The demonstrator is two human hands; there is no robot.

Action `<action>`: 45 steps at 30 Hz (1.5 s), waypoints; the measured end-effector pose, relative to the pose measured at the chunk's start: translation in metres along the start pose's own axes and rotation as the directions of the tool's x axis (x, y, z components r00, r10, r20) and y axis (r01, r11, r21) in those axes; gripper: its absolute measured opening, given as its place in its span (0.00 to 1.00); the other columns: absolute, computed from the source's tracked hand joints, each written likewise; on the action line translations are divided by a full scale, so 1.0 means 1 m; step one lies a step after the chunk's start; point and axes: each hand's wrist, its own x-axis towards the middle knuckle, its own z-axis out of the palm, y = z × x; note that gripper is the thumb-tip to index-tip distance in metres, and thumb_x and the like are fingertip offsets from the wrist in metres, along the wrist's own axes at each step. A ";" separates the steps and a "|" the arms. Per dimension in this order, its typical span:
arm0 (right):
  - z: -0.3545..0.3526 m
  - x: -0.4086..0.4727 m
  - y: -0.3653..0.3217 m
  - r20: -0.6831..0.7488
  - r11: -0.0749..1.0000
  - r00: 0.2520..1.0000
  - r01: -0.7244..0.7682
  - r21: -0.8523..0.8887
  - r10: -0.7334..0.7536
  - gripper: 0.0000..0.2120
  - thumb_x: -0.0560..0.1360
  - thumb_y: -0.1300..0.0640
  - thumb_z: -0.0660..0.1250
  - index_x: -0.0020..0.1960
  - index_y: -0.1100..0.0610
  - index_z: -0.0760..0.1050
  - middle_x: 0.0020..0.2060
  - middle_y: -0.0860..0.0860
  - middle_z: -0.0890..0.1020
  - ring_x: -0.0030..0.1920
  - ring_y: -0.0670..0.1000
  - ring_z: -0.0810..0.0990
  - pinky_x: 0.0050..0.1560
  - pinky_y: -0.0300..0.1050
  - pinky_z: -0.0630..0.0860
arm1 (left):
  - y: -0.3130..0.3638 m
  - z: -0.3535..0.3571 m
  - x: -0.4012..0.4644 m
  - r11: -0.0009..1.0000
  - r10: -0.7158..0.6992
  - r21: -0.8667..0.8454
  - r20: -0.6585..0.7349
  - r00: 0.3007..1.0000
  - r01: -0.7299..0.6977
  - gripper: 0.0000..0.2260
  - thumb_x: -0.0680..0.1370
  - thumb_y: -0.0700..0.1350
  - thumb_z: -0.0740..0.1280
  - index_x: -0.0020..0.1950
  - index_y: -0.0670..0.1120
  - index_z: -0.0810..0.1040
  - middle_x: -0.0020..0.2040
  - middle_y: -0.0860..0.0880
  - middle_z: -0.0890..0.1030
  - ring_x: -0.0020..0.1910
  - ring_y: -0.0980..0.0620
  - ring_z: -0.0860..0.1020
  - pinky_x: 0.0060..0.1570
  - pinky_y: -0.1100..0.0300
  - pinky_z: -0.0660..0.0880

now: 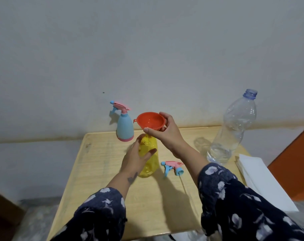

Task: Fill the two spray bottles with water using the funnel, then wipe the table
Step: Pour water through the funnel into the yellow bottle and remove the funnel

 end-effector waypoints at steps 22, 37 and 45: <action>-0.015 -0.001 -0.004 0.035 0.999 0.999 0.007 -0.035 -0.006 0.42 0.66 0.54 0.78 0.72 0.49 0.58 0.61 0.45 0.66 0.58 0.48 0.70 0.48 0.35 0.72 | 0.018 0.007 -0.002 0.999 -0.017 0.044 -0.020 1.000 0.018 0.30 0.73 0.62 0.69 0.72 0.61 0.63 0.66 0.57 0.76 0.65 0.50 0.74 0.57 0.52 0.75; -0.065 0.049 0.031 -0.115 0.958 0.957 -0.252 0.134 0.268 0.42 0.69 0.50 0.75 0.75 0.56 0.55 0.68 0.53 0.68 0.63 0.54 0.72 0.58 0.50 0.73 | 0.009 0.013 0.014 0.993 -0.081 0.090 0.082 0.993 0.073 0.34 0.73 0.64 0.68 0.75 0.62 0.59 0.67 0.51 0.75 0.65 0.48 0.74 0.58 0.51 0.75; -0.103 0.052 0.111 -0.310 0.833 0.805 -0.549 -0.068 0.506 0.44 0.71 0.53 0.73 0.75 0.61 0.48 0.65 0.59 0.68 0.60 0.58 0.71 0.60 0.50 0.73 | 0.005 0.011 0.029 0.995 -0.085 -0.051 -0.016 0.996 0.085 0.34 0.72 0.62 0.68 0.76 0.58 0.60 0.69 0.51 0.72 0.66 0.47 0.72 0.63 0.51 0.71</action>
